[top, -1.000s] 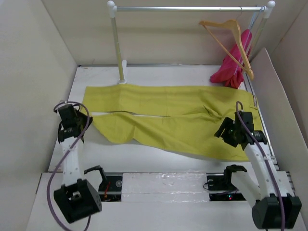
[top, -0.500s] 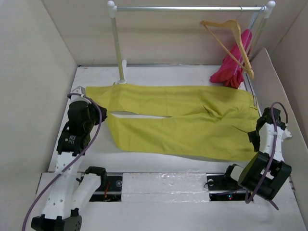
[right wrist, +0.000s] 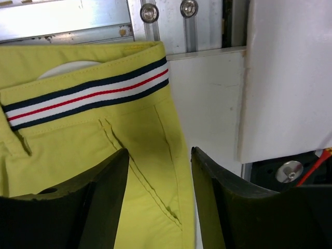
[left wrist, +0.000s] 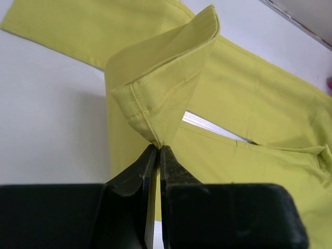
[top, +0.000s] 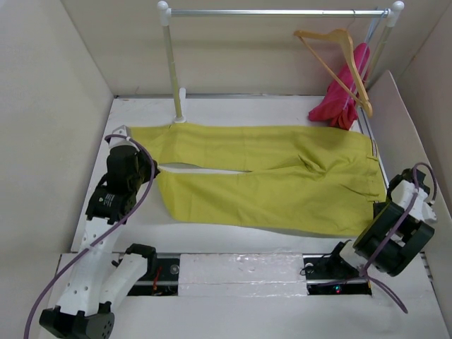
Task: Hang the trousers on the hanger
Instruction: Fold the trousers at the center of the board.
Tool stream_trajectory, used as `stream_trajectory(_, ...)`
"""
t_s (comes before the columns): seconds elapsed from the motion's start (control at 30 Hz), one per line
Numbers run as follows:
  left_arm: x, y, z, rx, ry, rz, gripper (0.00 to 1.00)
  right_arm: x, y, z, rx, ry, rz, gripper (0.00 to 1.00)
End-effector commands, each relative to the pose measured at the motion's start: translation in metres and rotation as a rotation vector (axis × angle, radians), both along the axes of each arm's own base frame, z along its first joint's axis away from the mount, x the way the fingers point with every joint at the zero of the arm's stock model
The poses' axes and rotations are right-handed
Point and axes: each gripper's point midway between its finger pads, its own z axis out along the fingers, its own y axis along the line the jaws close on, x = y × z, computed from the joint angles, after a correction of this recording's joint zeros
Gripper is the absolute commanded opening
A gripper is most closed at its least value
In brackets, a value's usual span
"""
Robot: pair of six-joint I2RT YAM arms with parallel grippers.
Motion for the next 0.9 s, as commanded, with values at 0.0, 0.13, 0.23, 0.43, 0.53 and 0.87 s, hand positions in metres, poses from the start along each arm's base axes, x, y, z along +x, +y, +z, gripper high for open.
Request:
stream_trajectory(0.0,0.003,0.015,0.030,0.048,-0.068,0.063,0.00,0.007,-0.002,-0.020,0.023,-0.021,-0.022,0.57)
stream_trajectory(0.13,0.006,0.014,0.030,0.051,-0.069,0.063,0.00,0.009,-0.011,-0.022,-0.016,-0.016,-0.025,0.52)
stream_trajectory(0.23,0.009,0.017,0.016,0.067,-0.053,0.074,0.00,0.011,-0.016,-0.022,-0.012,-0.018,-0.018,0.51)
stream_trajectory(0.43,0.013,0.024,0.011,0.100,-0.039,0.109,0.00,0.007,-0.020,-0.031,0.053,0.091,0.031,0.58)
stream_trajectory(0.53,0.011,0.025,0.008,0.104,-0.031,0.112,0.00,0.007,-0.018,-0.029,0.065,0.109,0.062,0.63)
stream_trajectory(0.87,0.010,0.030,-0.008,0.128,0.001,0.130,0.00,0.021,-0.019,-0.031,0.033,0.180,0.041,0.51)
